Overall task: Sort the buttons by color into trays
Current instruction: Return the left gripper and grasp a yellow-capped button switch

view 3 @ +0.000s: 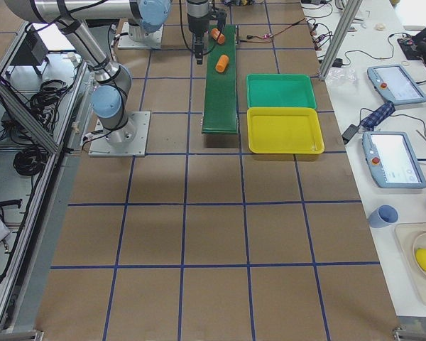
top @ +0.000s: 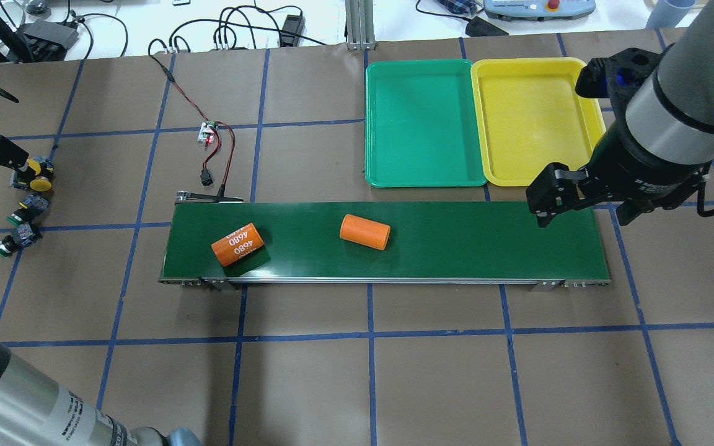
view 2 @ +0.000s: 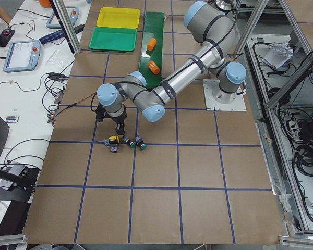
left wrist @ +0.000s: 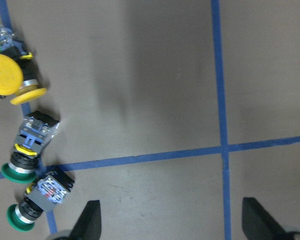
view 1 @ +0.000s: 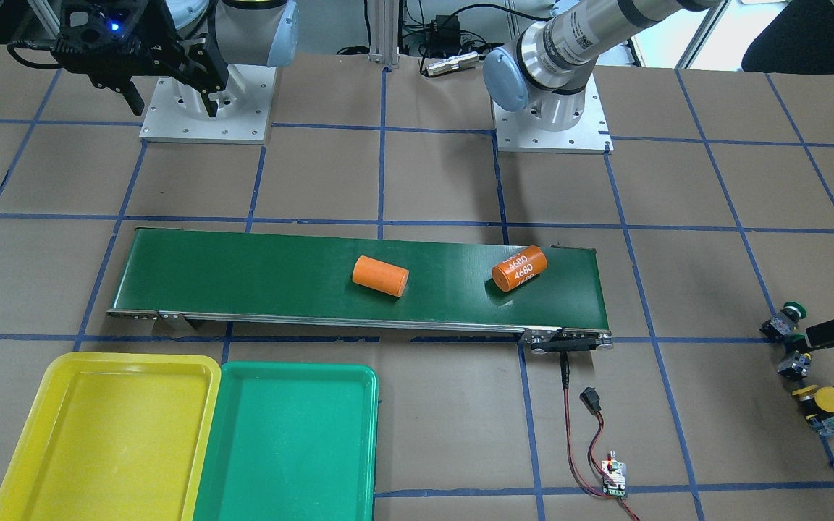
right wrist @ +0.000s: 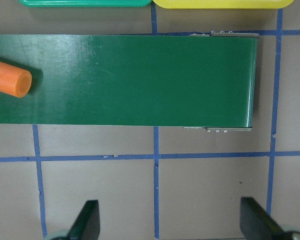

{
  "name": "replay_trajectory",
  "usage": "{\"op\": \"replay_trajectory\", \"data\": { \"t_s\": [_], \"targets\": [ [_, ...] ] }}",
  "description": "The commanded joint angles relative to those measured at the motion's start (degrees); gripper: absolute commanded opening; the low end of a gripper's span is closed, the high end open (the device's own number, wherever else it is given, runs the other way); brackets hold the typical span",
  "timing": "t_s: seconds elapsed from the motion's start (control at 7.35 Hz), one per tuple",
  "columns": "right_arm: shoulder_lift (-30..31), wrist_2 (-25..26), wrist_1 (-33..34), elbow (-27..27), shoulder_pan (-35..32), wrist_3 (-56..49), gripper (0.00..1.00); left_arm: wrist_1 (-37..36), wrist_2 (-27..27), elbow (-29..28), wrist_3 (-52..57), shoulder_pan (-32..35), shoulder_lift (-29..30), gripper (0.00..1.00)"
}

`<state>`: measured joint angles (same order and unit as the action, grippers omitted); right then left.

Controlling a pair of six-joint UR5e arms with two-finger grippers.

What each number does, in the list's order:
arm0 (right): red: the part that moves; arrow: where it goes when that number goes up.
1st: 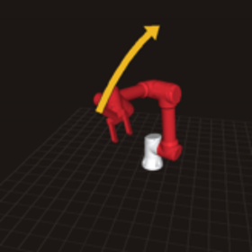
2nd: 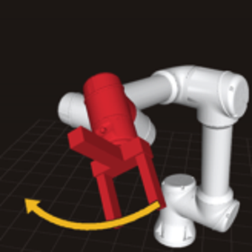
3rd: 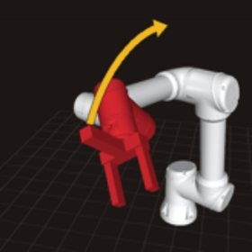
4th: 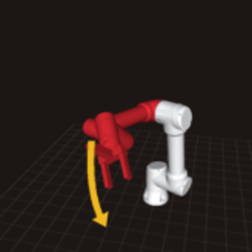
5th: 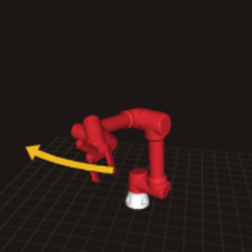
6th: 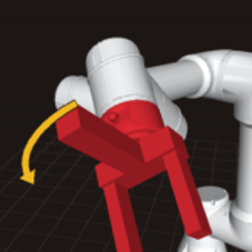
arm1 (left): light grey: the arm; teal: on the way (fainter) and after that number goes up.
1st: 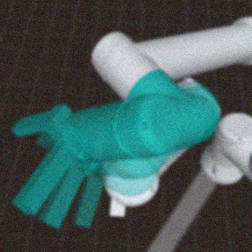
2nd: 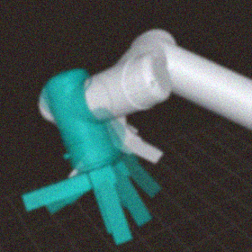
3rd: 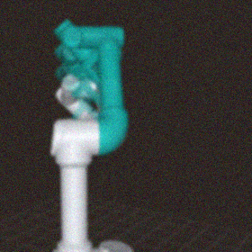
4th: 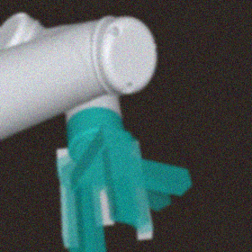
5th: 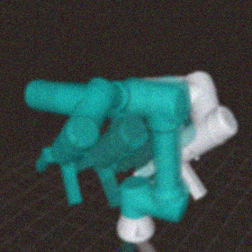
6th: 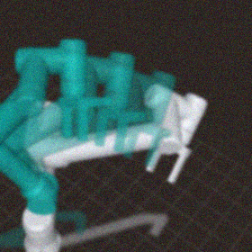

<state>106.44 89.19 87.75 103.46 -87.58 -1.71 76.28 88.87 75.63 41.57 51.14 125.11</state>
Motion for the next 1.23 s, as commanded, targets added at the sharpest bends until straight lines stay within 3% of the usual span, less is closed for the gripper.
{"op": "replay_trajectory", "data": {
  "t_s": [0.0,0.14,0.41,0.82,1.09],
  "targets": [
    [0.09,0.19,-0.12,-0.10,0.04,-0.14,1.00,-0.86,0.07,-1.45,6.58,-1.65,3.82,1.00],
    [0.17,0.02,-0.04,-0.01,-0.05,-0.05,1.00,-0.87,-0.10,-0.84,6.86,-2.53,4.18,1.00],
    [0.18,0.11,-0.12,-0.01,0.04,-0.14,1.00,-5.66,1.38,-3.11,19.54,-3.33,6.71,1.00],
    [0.26,0.20,-0.12,-0.01,0.04,-0.14,1.00,-5.09,0.96,-9.26,32.98,-3.24,10.50,1.00],
    [0.26,0.20,-0.21,-0.01,0.04,-0.14,1.00,-5.00,-0.19,-9.36,42.09,-3.42,11.38,1.00]
  ]
}}
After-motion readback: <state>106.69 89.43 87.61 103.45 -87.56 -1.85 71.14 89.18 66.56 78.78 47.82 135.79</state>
